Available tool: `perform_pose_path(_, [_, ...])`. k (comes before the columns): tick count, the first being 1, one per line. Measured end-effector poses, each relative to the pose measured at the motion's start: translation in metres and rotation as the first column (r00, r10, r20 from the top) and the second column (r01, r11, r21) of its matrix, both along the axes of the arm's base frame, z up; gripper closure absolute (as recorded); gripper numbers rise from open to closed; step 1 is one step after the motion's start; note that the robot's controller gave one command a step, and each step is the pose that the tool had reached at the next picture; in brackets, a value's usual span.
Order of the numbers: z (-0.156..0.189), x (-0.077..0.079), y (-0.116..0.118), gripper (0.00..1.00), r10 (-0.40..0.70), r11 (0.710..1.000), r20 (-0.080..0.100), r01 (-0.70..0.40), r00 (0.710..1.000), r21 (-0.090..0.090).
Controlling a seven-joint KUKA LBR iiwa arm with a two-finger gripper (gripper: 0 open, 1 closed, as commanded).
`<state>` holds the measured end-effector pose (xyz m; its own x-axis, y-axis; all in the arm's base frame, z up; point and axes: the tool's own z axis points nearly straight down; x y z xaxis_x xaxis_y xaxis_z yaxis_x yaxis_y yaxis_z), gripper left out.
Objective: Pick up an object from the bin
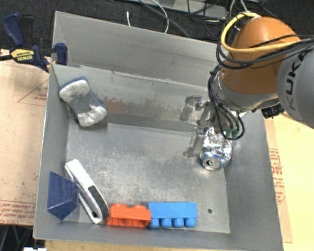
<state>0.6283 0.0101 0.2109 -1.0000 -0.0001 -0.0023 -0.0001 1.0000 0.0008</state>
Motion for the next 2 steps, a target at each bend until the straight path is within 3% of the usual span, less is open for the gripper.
perform_pose_path(1, [-0.114,-0.015,-0.070,0.00,-0.224,0.975,0.001,0.224,0.975,0.002])
perform_pose_path(2, [-0.049,-0.049,-0.081,0.00,-0.177,0.984,0.014,0.177,0.984,0.003])
